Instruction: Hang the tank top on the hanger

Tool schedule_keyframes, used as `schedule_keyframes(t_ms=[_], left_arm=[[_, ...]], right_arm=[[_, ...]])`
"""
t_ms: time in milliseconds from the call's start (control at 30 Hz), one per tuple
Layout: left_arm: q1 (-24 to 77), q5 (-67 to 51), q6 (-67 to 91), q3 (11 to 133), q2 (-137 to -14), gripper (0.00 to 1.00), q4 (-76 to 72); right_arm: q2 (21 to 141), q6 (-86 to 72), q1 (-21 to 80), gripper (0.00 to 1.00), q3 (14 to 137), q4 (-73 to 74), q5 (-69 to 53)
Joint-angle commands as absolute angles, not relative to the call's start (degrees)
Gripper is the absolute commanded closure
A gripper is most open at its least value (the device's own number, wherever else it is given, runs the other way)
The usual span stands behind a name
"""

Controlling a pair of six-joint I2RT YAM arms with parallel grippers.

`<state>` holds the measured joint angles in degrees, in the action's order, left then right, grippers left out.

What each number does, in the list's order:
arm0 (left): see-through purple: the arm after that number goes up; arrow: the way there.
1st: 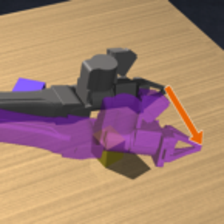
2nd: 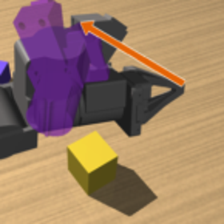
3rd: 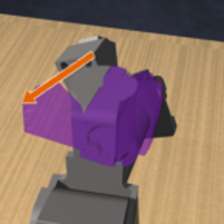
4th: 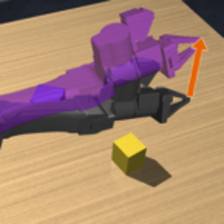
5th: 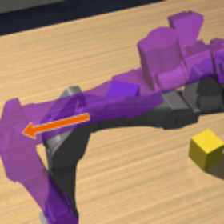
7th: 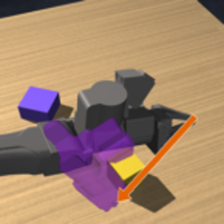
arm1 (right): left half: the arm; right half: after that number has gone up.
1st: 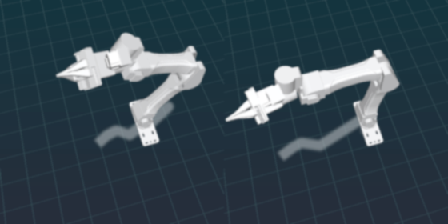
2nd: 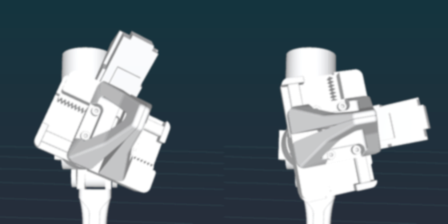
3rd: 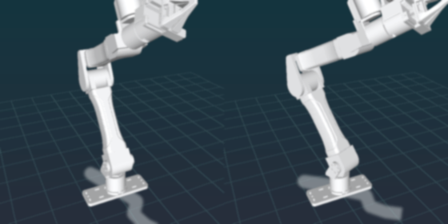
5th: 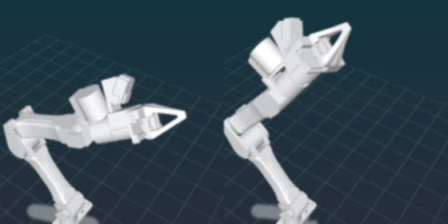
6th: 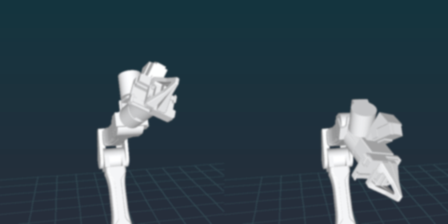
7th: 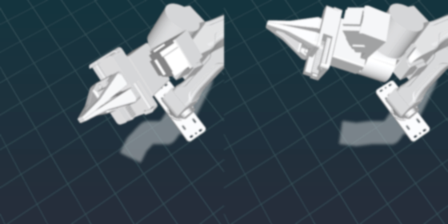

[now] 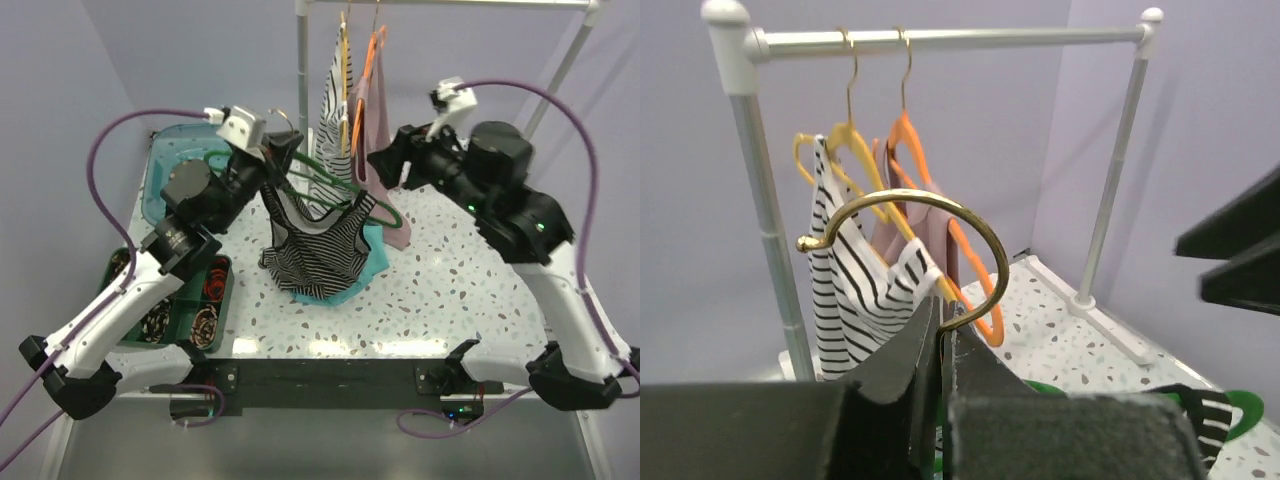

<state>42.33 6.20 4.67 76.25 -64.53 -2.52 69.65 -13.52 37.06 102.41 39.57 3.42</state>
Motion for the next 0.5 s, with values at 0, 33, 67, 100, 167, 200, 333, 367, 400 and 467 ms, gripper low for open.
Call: schedule_keyframes(t_ms=[0, 33, 67, 100, 167, 200, 333, 367, 400, 467], left_arm=[[42.63, 3.96, 5.36, 95.86, -68.53, 1.0, 3.59], [42.63, 3.26, 5.19, 98.85, -69.77, 1.0, 5.17], [42.63, 1.77, 5.19, 103.92, -70.74, 1.0, 7.62], [42.71, 0.89, 5.19, 106.06, -72.58, 1.0, 8.69], [42.63, -2.35, 5.45, 111.41, -74.35, 1.0, 12.63], [42.63, -3.42, 5.8, 112.84, -76.18, 1.0, 14.48], [43.15, -5.98, 6.85, 108.04, -75.51, 1.0, 18.89], [43.15, -5.11, 7.03, 102.36, -74.54, 1.0, 18.55], [43.15, -4.92, 7.21, 99.09, -72.18, 1.0, 17.94], [43.15, -4.75, 8.26, 90.06, -69.71, 1.0, 15.65]], right_arm=[[62.76, -11.34, 37.0, 0.34, 106.34, 36.65, 1.94], [62.06, -10.64, 37.0, 0.34, 106.7, 35.61, 0.89], [60.92, -10.29, 37.0, 0.33, 106.96, 34.99, 0.1], [60.56, -10.02, 37.0, 0.32, 107.31, 34.63, 0.09], [60.21, -8.97, 37.0, 0.32, 107.58, 34.63, -3.15], [59.94, -8.62, 37.0, 0.31, 107.23, 34.72, -4.82], [58.98, -8.52, 37.0, 0.31, 102.67, 37.44, -11.15], [58.63, -8.35, 37.0, 0.31, 99.0, 37.7, -12.9], [58.19, -8.35, 37.0, 0.32, 97.14, 38.05, -13.62], [56.78, -8.79, 36.91, 0.33, 90.92, 38.5, -16.59]])
